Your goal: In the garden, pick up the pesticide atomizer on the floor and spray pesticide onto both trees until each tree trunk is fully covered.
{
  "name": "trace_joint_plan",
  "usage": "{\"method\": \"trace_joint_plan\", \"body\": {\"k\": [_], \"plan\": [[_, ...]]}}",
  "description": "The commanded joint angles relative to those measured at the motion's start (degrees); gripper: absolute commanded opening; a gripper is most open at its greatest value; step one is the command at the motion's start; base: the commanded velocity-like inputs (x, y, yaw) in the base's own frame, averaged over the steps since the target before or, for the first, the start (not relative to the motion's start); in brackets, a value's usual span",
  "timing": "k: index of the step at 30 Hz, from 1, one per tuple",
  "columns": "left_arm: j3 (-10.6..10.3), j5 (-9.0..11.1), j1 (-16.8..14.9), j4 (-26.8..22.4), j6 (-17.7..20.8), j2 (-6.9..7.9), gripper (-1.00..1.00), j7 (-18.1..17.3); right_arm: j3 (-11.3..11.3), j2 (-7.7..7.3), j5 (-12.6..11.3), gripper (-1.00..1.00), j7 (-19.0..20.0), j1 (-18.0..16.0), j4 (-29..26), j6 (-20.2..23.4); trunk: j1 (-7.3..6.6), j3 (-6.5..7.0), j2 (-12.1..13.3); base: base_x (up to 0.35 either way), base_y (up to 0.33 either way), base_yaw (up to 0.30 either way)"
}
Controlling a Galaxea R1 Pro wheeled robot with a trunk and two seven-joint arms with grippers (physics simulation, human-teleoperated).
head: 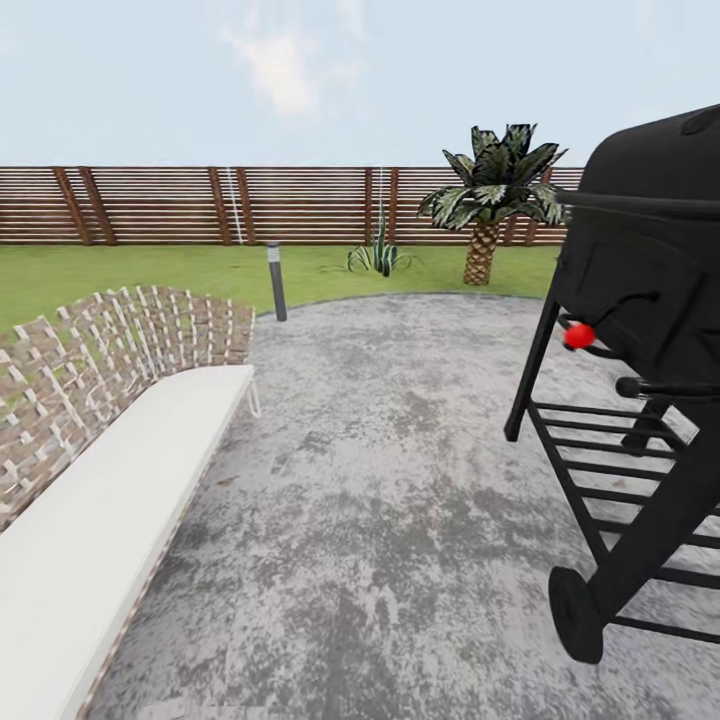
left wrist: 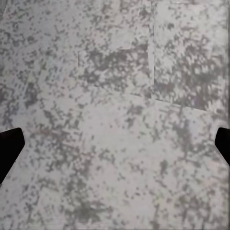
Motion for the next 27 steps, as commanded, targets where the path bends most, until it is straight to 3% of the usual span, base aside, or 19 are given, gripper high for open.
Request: {"method": "trace_joint_plan", "body": {"k": [1,27], "plan": [[-0.1,0.1,0.0,0.1,-0.2,0.00,1.00,0.1,0.0,0.01,0.1,1.00,-0.1,0.0,0.0,-0.2,0.03,-0.05,0.0,0.340,0.000,0.000],[-0.1,0.1,0.0,0.1,-0.2,-0.01,1.00,0.1,0.0,0.08,0.1,1.00,-0.2,0.0,0.1,-0.1,0.03,-0.05,0.0,0.340,0.011,0.000]]}}
